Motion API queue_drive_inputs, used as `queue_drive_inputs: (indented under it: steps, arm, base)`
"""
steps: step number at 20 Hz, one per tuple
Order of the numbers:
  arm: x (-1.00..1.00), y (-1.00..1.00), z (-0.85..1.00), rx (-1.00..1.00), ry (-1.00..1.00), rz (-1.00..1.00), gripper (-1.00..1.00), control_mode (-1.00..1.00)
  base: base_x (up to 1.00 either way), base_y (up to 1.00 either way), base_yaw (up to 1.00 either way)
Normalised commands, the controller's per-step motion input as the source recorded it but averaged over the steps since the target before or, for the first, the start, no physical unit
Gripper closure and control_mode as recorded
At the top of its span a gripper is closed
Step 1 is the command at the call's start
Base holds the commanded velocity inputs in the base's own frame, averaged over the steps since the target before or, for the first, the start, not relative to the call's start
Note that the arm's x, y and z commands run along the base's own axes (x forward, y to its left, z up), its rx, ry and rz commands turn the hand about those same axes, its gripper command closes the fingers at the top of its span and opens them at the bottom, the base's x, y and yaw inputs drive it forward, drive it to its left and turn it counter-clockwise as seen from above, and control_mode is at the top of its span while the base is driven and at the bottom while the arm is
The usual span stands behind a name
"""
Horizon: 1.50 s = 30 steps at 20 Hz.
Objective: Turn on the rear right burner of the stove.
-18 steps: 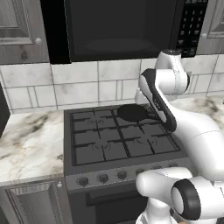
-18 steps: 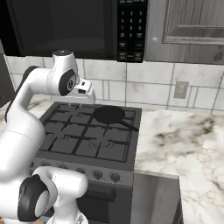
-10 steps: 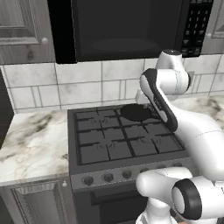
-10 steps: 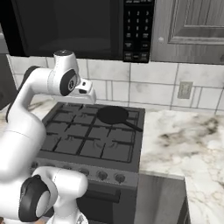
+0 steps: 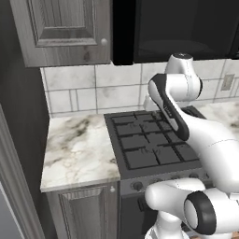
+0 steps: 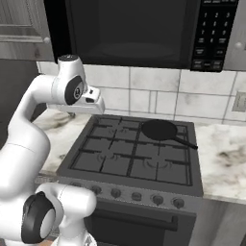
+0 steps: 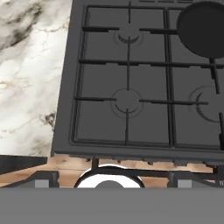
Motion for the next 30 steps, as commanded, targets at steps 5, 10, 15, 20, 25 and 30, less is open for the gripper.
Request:
queue_drive_inputs:
  steps: [5, 10, 15, 20, 25, 30]
  arm:
    - [0.00, 0.00, 0.00, 0.00, 0.00, 0.00, -1.00, 1.00]
    - [0.00, 0.00, 0.00, 0.00, 0.00, 0.00, -1.00, 1.00]
    - [0.00, 0.00, 0.00, 0.00, 0.00, 0.00, -1.00, 1.00]
    - [0.00, -0.04, -0.05, 0.00, 0.00, 0.00, -1.00, -1.00]
    - [-0.08, -0.83, -0.26, 0.02, -0.05, -0.01, -1.00, -1.00]
    - [-0.09, -0.92, -0.35, 0.01, -0.01, 0.00, -1.00, -1.00]
  base:
    - [0.00, 0.11, 0.00]
    - [0.00, 0.00, 0.00]
    - [0.00, 0.00, 0.00]
    - [0.00, 0.00, 0.00]
    - [0.00, 0.00, 0.00]
    - [0.00, 0.00, 0.00]
